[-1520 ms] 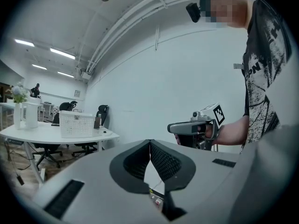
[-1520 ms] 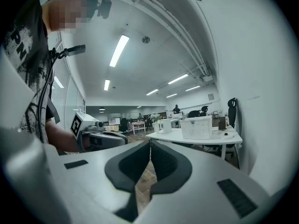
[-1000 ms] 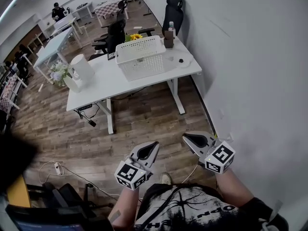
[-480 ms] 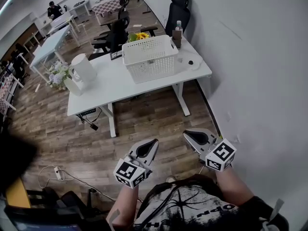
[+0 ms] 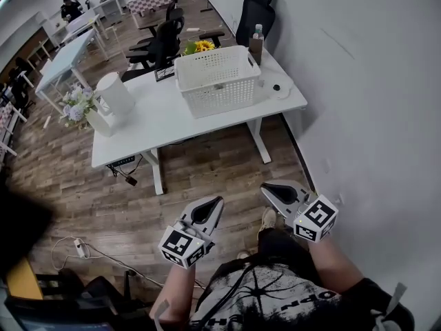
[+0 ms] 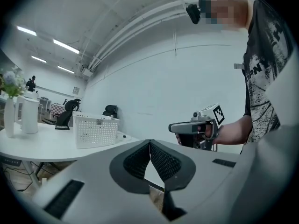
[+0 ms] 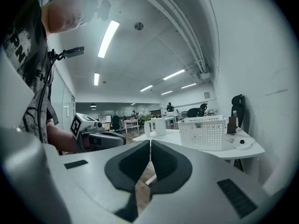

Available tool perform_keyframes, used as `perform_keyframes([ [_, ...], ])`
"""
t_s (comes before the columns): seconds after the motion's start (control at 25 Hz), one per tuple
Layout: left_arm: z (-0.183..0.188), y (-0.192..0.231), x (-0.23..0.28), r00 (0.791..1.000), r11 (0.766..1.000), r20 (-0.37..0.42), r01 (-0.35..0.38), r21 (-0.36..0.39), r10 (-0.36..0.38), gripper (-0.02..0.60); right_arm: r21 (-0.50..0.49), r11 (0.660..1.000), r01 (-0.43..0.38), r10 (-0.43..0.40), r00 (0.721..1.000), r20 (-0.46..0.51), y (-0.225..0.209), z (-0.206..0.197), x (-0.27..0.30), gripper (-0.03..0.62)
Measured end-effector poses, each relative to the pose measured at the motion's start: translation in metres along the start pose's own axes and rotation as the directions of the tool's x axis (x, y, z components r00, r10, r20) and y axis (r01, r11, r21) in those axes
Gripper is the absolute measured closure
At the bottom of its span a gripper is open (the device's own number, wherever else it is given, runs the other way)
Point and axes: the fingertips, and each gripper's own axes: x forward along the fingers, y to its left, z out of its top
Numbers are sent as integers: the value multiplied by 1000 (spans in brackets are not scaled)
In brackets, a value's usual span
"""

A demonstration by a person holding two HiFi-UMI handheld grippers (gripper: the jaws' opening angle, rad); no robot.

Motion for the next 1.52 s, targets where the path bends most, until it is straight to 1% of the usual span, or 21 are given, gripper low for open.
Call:
perform_keyframes([
  [0.28,-2,38,21,999,999,-10,-34,-26,33,571,11,1000,-27,27,999,-17,-35,-2,33,571],
  [0.48,4,79,49,997,996,-20,-78,-33,77,571,8,996,-85,85,996,-22,-73,2,73,571],
  [0.76,29,151,96,989,989,-10,-148,-28,148,571,-16,984,-179,179,984,-13,-137,27,137,571],
  [0.92,40,188,121,983,982,-7,-185,-30,185,571,-33,976,-217,217,976,-6,-173,43,169,571],
  [1.12,53,225,147,974,974,1,-227,-22,227,571,-39,966,-255,255,967,-5,-208,53,196,571],
  [1.24,62,242,160,968,968,4,-252,-9,252,571,-33,960,-277,277,961,-2,-223,56,209,571],
  [1.52,69,271,170,954,954,2,-299,-10,299,571,-36,942,-334,335,942,2,-240,64,234,571],
])
